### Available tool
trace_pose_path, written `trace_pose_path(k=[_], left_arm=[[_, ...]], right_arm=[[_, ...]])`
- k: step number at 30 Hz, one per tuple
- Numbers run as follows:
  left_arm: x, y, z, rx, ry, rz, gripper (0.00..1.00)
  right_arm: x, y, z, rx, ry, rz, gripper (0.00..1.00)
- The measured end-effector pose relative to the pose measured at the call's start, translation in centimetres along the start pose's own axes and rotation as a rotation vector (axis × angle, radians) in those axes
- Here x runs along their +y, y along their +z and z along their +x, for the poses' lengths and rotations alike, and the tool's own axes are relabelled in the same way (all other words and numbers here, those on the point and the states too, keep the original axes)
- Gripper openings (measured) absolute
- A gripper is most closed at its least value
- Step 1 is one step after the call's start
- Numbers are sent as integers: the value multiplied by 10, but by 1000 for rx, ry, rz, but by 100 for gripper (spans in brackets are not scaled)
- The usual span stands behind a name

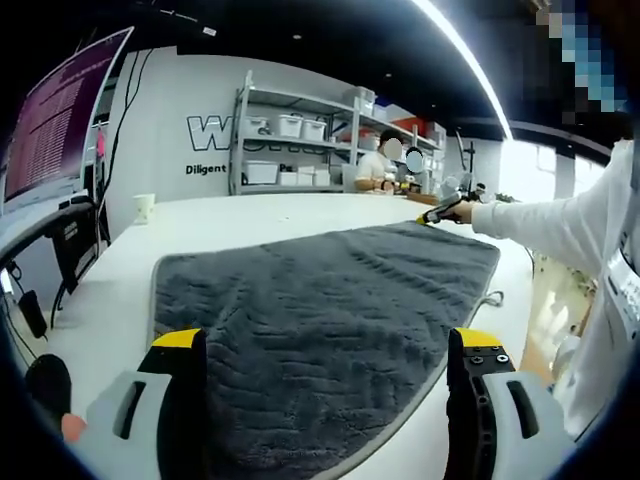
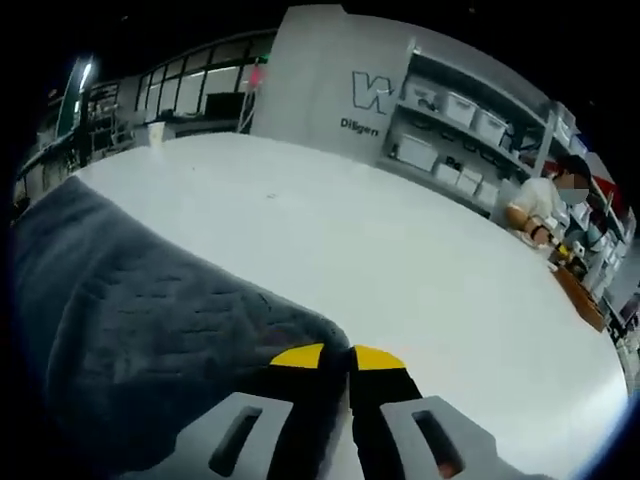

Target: Open the folded towel by lifting each exposed corner and separating the folded layers until the towel lies flat within the target outline without major curled edges

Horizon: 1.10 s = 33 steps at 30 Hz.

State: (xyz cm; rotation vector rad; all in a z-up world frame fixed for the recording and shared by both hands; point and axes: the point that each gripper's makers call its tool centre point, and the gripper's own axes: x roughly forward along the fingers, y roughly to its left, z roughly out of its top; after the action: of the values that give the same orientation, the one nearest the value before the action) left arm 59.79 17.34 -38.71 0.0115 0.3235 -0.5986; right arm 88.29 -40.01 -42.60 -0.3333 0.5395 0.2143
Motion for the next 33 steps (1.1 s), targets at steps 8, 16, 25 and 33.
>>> trace_pose_path(k=[8,16,25,33], left_arm=[[2,0,1,2,2,-4,99],[1,-2,2,3,2,-7,99],[0,0,-4,-8,4,-4,99],[-3,0,-9,-23,5,-11,99]], right_arm=[[-11,2,7,4,-35,0,4],[-20,2,7,8,-70,21,11],[-41,17,-31,-103,-116,104,22],[-25,23,-90,-193,-69,83,31]])
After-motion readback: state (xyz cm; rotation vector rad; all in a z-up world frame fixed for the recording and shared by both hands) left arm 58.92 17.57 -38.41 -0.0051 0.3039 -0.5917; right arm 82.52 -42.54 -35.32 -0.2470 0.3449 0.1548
